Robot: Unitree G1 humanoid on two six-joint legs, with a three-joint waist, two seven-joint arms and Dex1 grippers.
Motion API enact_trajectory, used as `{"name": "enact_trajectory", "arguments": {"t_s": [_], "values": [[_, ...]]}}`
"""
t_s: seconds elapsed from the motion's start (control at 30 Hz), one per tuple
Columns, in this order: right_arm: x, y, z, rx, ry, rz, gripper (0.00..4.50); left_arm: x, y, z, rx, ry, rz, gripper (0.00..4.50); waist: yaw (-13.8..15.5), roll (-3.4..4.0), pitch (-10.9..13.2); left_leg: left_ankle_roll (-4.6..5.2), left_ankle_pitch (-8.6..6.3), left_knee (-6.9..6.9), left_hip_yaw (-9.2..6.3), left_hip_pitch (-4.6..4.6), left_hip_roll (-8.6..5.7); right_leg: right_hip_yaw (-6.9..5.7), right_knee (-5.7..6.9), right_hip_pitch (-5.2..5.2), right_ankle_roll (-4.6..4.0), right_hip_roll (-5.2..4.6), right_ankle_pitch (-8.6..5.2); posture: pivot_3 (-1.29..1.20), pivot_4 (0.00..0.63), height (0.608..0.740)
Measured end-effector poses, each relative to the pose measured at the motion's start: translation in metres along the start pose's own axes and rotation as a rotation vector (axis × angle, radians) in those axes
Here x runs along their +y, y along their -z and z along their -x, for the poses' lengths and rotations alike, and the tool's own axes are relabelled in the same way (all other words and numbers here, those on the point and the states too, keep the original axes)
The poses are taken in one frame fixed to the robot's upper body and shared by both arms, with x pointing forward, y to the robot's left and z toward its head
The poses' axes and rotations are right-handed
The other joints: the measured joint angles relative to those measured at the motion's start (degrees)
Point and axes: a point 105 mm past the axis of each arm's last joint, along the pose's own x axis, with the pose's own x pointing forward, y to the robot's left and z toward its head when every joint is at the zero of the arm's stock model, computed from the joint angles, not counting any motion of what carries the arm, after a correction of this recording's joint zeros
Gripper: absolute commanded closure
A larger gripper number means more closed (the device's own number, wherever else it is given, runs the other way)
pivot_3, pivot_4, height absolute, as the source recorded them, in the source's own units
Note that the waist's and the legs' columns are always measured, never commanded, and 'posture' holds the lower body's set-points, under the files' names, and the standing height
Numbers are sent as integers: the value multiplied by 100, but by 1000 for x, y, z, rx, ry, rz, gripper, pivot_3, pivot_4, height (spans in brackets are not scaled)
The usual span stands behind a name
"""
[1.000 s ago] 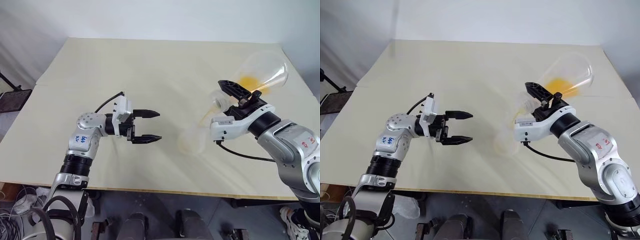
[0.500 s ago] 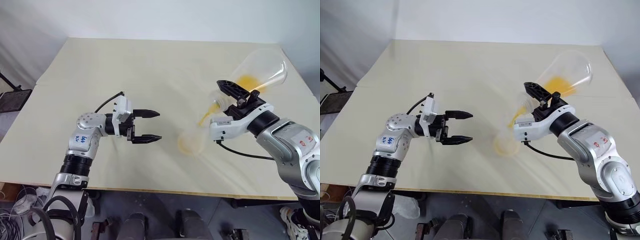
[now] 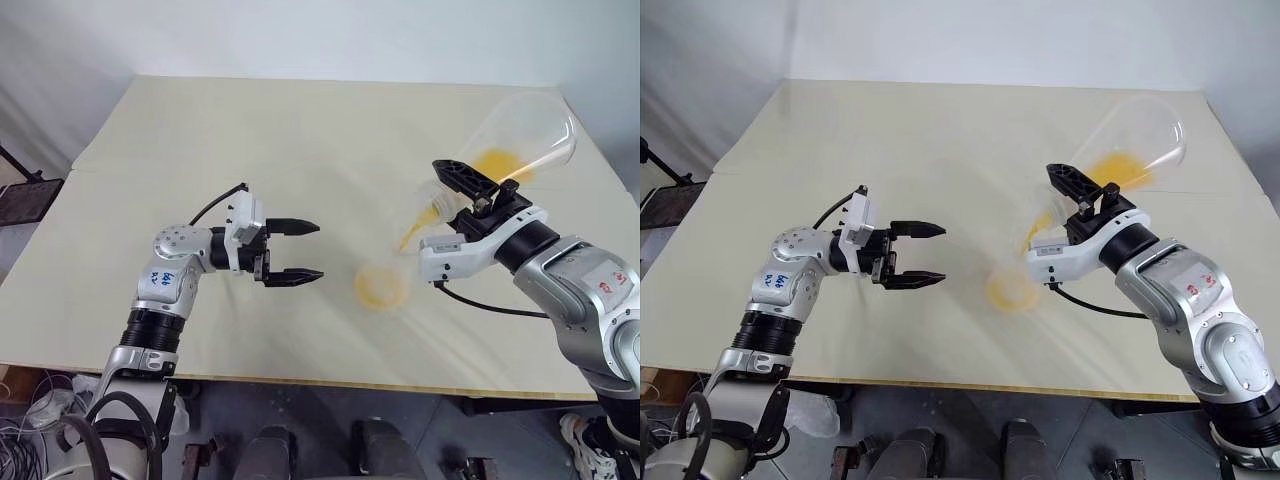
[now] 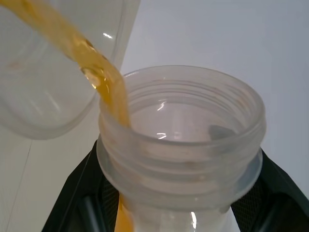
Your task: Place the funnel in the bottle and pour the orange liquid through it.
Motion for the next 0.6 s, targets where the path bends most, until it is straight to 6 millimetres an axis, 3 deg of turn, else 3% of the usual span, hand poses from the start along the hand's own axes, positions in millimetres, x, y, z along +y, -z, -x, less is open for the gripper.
{"name": "enact_trajectory", "arguments": {"t_s": [0.6], "values": [[-6, 2, 1, 9, 32, 75, 2030, 0, 0, 0, 0, -1, 0, 0, 0, 0, 0, 0, 0, 0, 2, 1, 0, 0, 2, 0, 0, 0, 0, 0, 150, 740]]}}
